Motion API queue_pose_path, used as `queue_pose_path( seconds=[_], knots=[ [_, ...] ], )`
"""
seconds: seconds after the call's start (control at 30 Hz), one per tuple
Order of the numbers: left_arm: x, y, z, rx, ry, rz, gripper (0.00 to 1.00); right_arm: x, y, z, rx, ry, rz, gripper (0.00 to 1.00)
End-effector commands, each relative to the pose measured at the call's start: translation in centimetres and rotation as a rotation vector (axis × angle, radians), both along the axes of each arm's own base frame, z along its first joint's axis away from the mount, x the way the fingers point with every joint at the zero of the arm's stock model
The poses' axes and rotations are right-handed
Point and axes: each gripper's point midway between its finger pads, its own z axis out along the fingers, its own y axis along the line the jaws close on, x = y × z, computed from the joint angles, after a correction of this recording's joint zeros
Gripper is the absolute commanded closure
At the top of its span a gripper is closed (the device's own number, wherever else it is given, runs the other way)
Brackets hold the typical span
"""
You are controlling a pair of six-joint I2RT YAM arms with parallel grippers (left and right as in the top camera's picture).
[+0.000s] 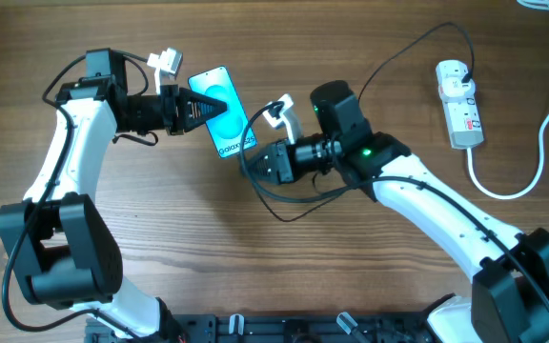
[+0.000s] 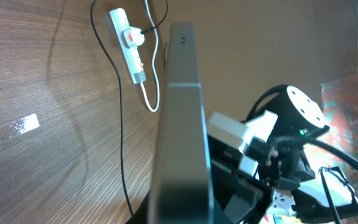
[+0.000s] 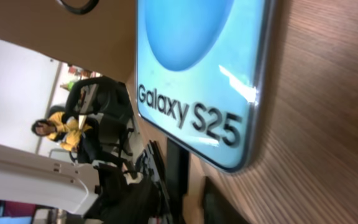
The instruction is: Plug charger to phone and switch on socket
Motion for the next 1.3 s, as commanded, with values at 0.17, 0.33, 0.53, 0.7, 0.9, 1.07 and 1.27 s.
queue_pose_path(
  seconds=[0.17,0.33,0.53,0.7,0.9,1.07,1.27],
  knots=[
    [-0.5,-0.3,1.1,-0.057,0.024,-0.012,0.96,0.1,0.5,1.1,0.019,-0.037,0.006,0.96],
    [-1.3,-1.8,1.0,-0.056,0.034,-0.054,0.96,0.5,0.7,1.7,0.042,-0.072,0.006,0.96],
    [-3.2,-3.5,0.9,-0.048,0.001,-0.122,0.96,0.9,0.8,2.1,0.055,-0.078,-0.006,0.96],
    [-4.5,-3.5,0.9,-0.049,0.002,-0.139,0.96,1.4,0.8,2.2,0.055,-0.087,-0.028,0.96],
    [-4.9,-3.9,1.0,-0.048,-0.012,-0.158,0.96,1.7,1.0,2.8,0.069,-0.096,-0.038,0.96],
    [-5.6,-4.5,1.0,-0.048,-0.010,-0.179,0.96,1.9,1.2,3.6,0.080,-0.111,-0.038,0.96],
    [-6.2,-4.4,0.3,-0.007,0.021,-0.193,0.96,2.2,1.3,4.2,0.089,-0.126,-0.037,0.96]
  ],
)
